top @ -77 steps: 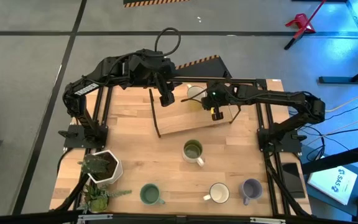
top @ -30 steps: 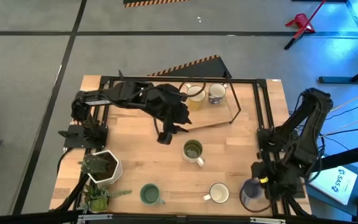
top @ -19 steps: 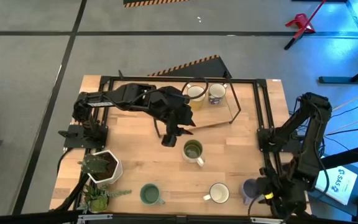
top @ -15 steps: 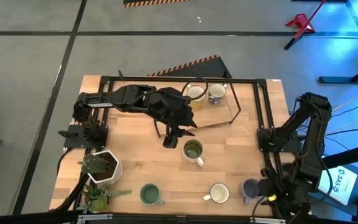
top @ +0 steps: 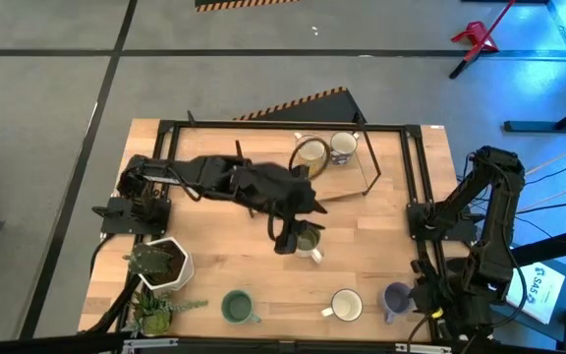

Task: Place coffee mugs
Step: Put the white mug on the shelf

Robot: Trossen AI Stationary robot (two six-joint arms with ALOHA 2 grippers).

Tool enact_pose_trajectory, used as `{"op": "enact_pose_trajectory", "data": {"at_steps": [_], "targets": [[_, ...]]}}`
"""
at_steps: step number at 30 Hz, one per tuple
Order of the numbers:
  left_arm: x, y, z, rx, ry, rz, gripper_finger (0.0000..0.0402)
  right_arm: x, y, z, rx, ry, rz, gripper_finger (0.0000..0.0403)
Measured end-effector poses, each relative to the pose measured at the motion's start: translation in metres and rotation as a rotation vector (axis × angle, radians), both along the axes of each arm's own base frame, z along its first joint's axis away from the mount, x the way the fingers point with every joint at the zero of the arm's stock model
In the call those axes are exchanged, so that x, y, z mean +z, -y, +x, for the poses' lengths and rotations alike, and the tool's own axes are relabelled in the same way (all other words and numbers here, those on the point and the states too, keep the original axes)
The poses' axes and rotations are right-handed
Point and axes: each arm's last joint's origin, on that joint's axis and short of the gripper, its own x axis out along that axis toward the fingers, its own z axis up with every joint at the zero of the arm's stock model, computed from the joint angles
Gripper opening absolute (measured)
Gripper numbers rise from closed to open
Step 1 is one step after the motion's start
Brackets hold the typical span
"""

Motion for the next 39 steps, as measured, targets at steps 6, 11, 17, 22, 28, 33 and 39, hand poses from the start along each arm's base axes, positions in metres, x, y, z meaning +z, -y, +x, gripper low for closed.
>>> {"op": "enact_pose_trajectory", "data": {"at_steps": [6,11,17,22,28,33,39], "targets": [[-0.047,0.027,0.021,0.05,-0.193,0.012,0.0162,-0.008,-0.003,0.003,-0.02,0.04,-0.07,0.015],[-0.092,0.04,0.041,0.039,-0.348,0.059,0.0162,-0.015,-0.007,0.004,-0.025,0.048,-0.104,0.015],[-0.15,0.041,0.066,0.054,-0.511,0.112,0.0162,-0.015,-0.009,0.006,-0.043,0.072,-0.1,0.015],[-0.192,0.041,0.08,0.006,-0.621,0.17,0.0162,-0.015,-0.01,0.007,-0.078,0.086,-0.076,0.015],[-0.211,0.037,0.081,0.004,-0.719,0.208,0.0162,-0.014,-0.01,0.007,-0.117,0.086,-0.052,0.015],[-0.219,0.022,0.08,0.034,-0.766,0.202,0.016,-0.014,-0.01,0.007,-0.121,0.096,-0.054,0.015],[-0.231,0.012,0.082,0.024,-0.788,0.141,0.0158,-0.014,-0.01,0.008,-0.127,0.113,-0.058,0.015]]}}
